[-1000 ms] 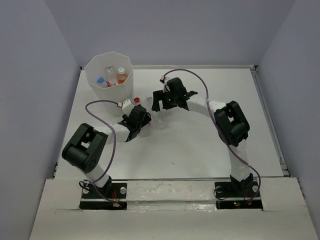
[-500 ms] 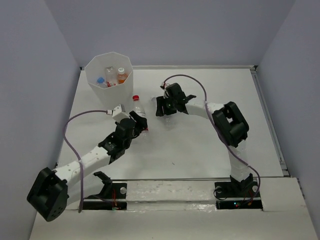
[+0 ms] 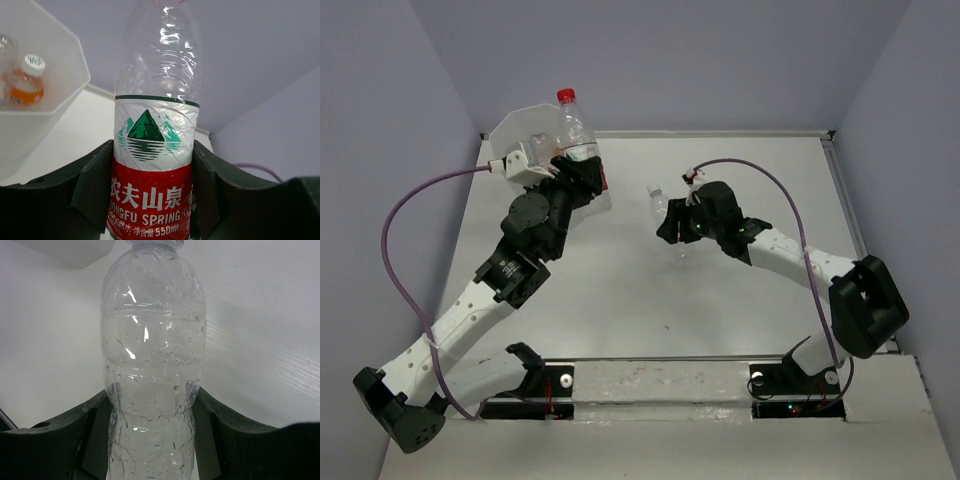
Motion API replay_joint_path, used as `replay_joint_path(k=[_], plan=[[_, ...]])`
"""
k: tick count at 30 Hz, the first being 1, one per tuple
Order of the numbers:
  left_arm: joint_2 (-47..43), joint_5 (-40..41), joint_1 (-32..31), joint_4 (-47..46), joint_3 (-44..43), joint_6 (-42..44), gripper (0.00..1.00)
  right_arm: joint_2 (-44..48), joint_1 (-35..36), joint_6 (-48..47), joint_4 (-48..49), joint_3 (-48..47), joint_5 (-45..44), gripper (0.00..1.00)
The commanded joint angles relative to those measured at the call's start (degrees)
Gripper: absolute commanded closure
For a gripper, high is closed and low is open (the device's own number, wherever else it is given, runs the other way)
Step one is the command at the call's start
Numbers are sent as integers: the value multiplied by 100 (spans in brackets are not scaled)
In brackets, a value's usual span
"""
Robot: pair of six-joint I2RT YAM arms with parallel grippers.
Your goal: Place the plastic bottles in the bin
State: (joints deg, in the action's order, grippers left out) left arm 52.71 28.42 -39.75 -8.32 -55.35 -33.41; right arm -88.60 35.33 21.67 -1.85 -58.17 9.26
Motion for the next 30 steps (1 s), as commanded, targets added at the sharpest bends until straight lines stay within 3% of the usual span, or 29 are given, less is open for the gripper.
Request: replay_joint_path(k=[1, 6, 11, 22, 30], plan=[[370, 656, 246, -556, -1062, 1316, 41, 746, 44, 144, 563, 446, -143, 65], [1021, -11, 1327, -600, -1917, 1644, 40, 1327, 97, 162, 598, 640, -187, 66], [1689, 57, 2058, -1030, -2085, 2232, 40, 1783, 97, 180, 703, 816, -196, 67], [2516, 383, 2507, -2745, -1435, 3480, 38, 2356, 97, 250, 861, 1027, -108, 68], [2499, 391, 2507, -3562, -460, 3833, 18, 2338, 149, 329, 1028, 940, -73, 69]])
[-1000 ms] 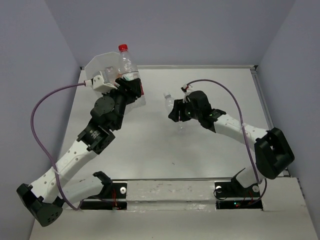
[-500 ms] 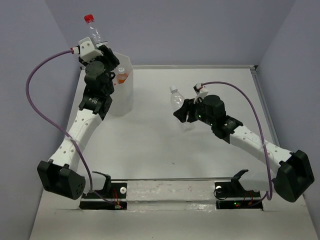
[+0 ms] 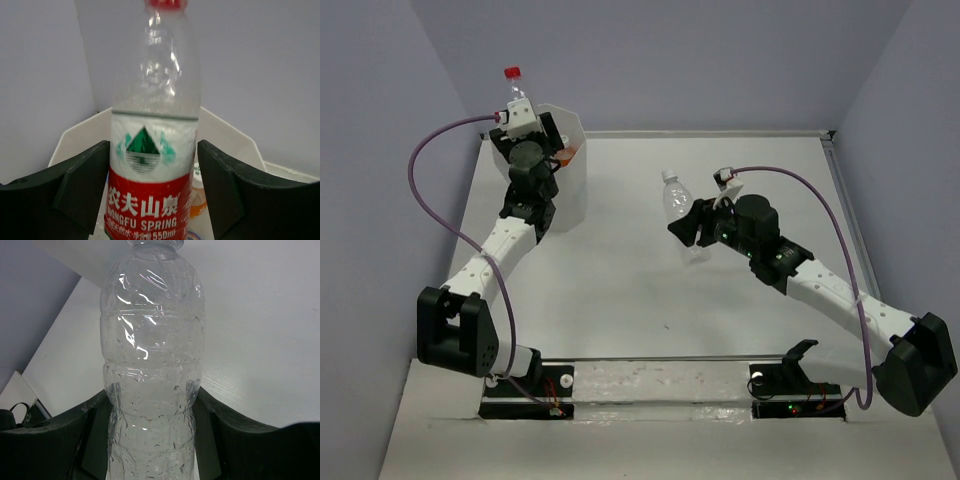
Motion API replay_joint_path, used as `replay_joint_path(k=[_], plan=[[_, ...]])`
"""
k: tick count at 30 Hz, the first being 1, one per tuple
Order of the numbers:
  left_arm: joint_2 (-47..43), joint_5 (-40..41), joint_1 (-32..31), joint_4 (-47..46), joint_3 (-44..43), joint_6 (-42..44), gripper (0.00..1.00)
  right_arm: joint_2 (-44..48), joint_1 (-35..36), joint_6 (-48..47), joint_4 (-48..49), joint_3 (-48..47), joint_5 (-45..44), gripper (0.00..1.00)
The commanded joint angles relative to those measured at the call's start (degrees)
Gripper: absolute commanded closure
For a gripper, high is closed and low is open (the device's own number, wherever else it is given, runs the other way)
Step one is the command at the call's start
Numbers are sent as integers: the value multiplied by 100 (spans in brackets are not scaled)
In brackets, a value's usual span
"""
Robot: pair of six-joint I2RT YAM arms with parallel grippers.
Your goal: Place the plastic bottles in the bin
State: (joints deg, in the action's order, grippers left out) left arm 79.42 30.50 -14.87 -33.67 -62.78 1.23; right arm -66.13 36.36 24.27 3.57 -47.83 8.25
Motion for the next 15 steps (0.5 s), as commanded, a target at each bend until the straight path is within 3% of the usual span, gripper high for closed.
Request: replay_joint_path(k=[1, 6, 15], plan=[[-190, 184, 20, -1106, 441, 491, 13, 83, 47, 78, 504, -155, 36, 70], [-269, 237, 28, -1221, 750, 817, 1, 13, 99, 95, 548, -384, 45, 70], [-1033, 176, 20, -704, 821, 265, 1, -532, 389, -36, 522, -1384, 150, 71]])
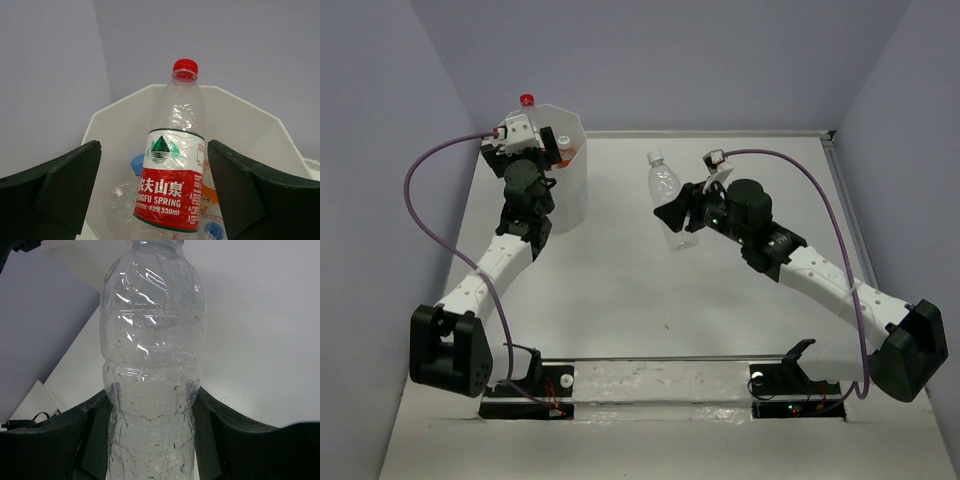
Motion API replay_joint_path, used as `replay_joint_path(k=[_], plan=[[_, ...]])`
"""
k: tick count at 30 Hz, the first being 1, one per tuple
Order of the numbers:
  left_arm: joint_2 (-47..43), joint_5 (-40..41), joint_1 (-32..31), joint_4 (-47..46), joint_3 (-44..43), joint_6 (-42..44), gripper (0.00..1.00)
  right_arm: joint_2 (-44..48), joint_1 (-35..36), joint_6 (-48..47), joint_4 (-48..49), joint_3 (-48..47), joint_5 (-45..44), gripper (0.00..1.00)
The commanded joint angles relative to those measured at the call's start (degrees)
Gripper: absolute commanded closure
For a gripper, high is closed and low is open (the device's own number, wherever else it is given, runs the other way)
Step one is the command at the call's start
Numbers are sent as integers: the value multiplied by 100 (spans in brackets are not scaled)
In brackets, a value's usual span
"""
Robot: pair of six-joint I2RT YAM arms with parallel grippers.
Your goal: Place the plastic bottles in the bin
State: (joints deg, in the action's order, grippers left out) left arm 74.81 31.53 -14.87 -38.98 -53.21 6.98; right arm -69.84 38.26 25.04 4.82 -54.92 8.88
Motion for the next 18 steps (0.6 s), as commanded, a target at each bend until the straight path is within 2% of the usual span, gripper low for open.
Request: replay_joint_path(k=[1, 5, 6, 14, 18], plan=[[-720, -6, 11, -84, -267, -373, 1, -292, 199, -148, 380, -783, 78, 71], [-1107, -419, 11, 513, -664, -663, 1, -574, 445, -262, 336, -1310, -27, 71], [-1300, -515, 2, 671, -734, -959, 1, -635, 524, -297, 292, -1529, -45, 71], [-2407, -815, 11, 1594, -796, -1752, 1, -1347, 788, -499, 169, -2558, -194, 72], [-2936, -1034, 11, 2585, -910, -2113, 1, -1760, 911, -631, 160, -3393, -282, 73]])
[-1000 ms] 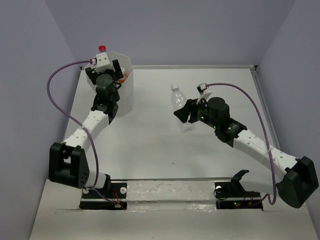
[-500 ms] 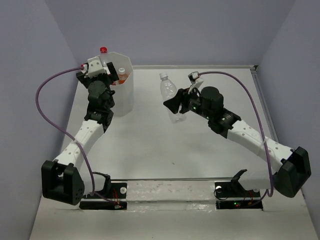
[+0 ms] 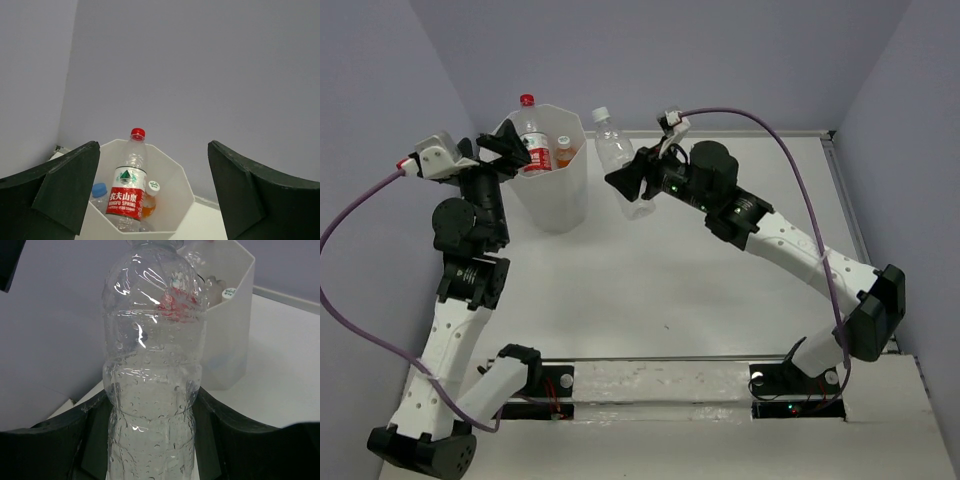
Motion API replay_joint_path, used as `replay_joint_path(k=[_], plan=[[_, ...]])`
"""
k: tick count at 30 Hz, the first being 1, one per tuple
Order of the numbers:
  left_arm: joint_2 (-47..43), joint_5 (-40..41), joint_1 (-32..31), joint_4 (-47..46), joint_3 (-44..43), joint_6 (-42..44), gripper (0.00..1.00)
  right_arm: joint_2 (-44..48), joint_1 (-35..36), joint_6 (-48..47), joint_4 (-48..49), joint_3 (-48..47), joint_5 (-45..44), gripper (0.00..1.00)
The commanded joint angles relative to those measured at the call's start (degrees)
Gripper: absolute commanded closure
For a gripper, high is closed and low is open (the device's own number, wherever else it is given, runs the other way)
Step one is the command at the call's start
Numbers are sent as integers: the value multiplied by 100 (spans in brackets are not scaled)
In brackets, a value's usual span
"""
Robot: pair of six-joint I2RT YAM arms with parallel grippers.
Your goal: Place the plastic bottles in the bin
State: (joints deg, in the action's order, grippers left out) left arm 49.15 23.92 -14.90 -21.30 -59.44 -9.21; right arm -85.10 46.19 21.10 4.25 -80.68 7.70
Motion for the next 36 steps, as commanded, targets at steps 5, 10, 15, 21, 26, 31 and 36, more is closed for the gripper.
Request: replay_joint_path(k=[5, 10, 15, 21, 26, 31, 36], plan=[[-1361, -818, 13, 1706, -51, -976, 1, -1007, 276, -431, 225, -1765, -234, 74], [-2398, -670, 4, 2674, 414, -1363, 1, -1877, 390, -651, 234, -3125, -269, 75], [-2989, 24, 13, 3448, 723, -1311, 1, -3177, 443, -862, 234, -4603, -322, 76], [-3323, -89, 4, 3475, 1320, -1267, 1, -4707, 496, -1582, 680, -6614, -735, 76], [-3570, -160, -13, 3290, 1856, -1355, 1, -5603, 496, -2415, 1796, -6933, -1087, 78], [-3579, 69, -84, 3229, 1883, -1320, 1, -6053, 496, -2656, 2334, -7198, -1245, 79], [-3508, -54, -84, 3167, 1927, -1329, 1, -6106, 496, -2638, 2625, -6785, -1455, 71]])
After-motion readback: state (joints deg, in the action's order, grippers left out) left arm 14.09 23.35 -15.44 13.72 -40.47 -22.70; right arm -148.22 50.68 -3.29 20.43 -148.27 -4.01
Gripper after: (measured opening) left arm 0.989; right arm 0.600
